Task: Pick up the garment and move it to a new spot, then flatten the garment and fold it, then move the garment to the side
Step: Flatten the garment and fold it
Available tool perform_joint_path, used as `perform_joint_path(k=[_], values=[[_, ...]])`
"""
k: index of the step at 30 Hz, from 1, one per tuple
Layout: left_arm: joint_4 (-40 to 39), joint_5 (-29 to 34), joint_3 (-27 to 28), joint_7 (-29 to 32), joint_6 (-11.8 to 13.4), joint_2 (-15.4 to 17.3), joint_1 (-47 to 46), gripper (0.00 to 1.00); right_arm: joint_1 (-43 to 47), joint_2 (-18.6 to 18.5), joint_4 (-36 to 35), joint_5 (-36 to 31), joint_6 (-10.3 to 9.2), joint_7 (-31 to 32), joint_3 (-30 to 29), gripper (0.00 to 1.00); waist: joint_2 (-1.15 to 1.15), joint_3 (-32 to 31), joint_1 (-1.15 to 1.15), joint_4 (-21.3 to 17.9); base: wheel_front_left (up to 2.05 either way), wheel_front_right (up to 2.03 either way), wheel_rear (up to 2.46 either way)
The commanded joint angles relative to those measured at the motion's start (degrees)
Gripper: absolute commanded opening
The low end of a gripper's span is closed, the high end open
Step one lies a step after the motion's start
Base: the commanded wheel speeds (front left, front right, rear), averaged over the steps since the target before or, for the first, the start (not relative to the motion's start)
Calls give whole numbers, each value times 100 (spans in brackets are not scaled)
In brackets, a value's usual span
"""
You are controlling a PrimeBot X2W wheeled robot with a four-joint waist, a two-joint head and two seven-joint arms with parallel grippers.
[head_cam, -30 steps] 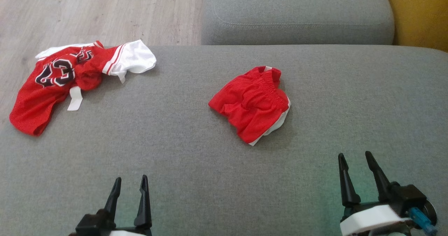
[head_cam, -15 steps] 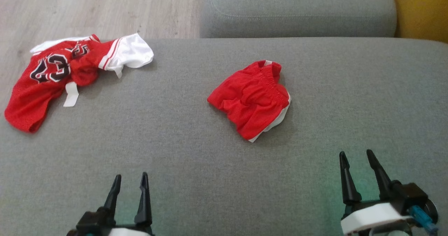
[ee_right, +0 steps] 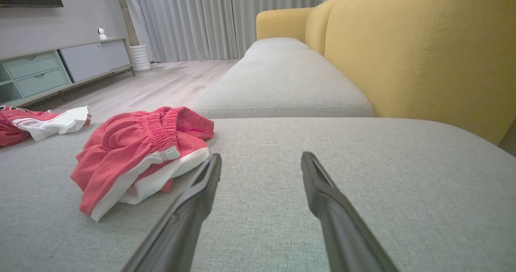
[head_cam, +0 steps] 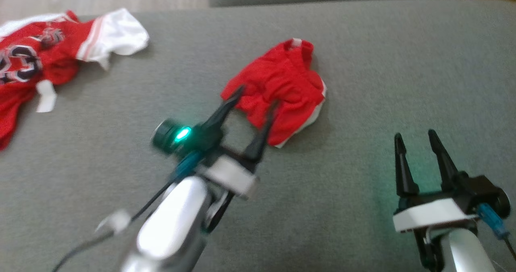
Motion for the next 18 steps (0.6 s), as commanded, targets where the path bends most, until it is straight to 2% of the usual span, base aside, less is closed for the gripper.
perform_joint_path(k=[1,7,12,15,18], values=[[-5,51,5,134,-60,-27,-374,100,-268,-29,-198,-28,43,-62,177,100,0,243,-1,-222,0,0,0],[977,-110,-887,671,-198,-146,-1490,100,-556,-29,-162,65,43,-62,480,100,0,635,-1,-736,0,0,0],[1665,-374,-1111,1049,319,-149,-1887,100,-645,-29,-134,149,43,-62,599,100,0,745,-1,-1004,0,0,0],[1922,-583,-1254,1145,419,-150,-1994,100,-654,-29,-139,177,43,-62,622,100,0,805,-1,-1073,0,0,0],[2145,-652,-1356,1120,622,-150,-2120,100,-667,-29,-135,199,43,-62,625,100,0,818,-1,-1130,0,0,0]])
